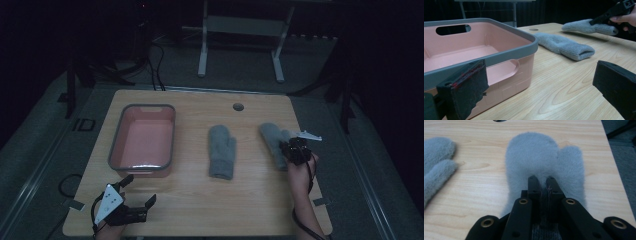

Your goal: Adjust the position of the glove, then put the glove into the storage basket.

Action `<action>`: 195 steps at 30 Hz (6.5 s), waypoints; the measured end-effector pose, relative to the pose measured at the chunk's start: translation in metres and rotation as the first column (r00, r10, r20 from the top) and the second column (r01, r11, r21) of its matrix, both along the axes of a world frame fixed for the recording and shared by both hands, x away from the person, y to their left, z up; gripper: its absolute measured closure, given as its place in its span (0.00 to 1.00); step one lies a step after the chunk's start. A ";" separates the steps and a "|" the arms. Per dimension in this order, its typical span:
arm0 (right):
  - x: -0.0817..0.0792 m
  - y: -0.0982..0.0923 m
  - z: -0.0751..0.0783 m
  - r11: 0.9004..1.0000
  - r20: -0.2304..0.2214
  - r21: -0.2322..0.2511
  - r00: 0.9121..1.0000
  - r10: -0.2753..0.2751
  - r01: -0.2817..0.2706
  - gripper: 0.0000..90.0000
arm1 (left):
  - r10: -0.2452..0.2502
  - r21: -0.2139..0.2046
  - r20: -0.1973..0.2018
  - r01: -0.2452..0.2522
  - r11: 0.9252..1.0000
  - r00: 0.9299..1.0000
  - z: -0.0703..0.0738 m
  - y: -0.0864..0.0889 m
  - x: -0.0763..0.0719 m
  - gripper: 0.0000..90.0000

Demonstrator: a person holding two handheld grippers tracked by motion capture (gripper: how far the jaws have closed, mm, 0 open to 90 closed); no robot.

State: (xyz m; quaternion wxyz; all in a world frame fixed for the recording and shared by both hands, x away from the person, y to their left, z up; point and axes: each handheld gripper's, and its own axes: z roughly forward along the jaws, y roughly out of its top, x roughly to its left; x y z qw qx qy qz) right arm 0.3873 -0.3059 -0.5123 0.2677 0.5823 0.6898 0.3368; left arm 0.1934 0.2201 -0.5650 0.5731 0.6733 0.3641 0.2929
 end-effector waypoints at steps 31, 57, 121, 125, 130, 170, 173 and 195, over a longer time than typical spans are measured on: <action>-0.014 -0.014 -0.014 0.978 -0.050 0.008 0.976 0.210 -0.210 0.55 | -0.026 0.003 0.010 0.026 1.000 1.000 0.002 -0.003 -0.001 0.00; -0.027 0.015 -0.011 0.995 -0.002 0.060 0.997 0.075 -0.075 0.92 | -0.032 0.006 0.015 0.031 0.999 0.999 0.002 -0.004 -0.002 0.00; -0.022 0.150 0.008 0.943 -0.015 0.196 0.961 0.277 -0.269 0.20 | -0.083 0.021 -0.012 0.083 0.996 0.996 0.025 -0.025 -0.006 0.00; -0.021 0.141 0.009 0.931 -0.047 0.181 0.943 0.331 -0.317 0.16 | -0.098 0.037 -0.049 0.100 0.994 0.994 0.033 -0.032 -0.004 0.00; -0.026 0.129 0.015 0.914 0.007 0.116 0.921 0.390 -0.388 0.16 | -0.117 0.009 -0.091 0.119 0.993 0.989 0.040 -0.041 -0.002 0.00; -0.011 0.105 0.030 0.888 -0.009 0.134 0.895 0.446 -0.441 0.16 | -0.210 0.009 -0.314 0.224 0.975 0.926 0.091 -0.144 0.113 0.00; -0.008 0.108 0.023 0.899 -0.036 0.131 0.905 0.425 -0.417 0.14 | -0.197 0.010 -0.338 0.213 0.977 0.920 0.091 -0.154 0.125 0.00; 0.022 0.122 -0.010 0.907 -0.198 0.169 0.888 0.416 -0.387 0.48 | 0.003 0.092 -0.621 0.069 0.993 0.783 0.044 -0.179 0.208 0.21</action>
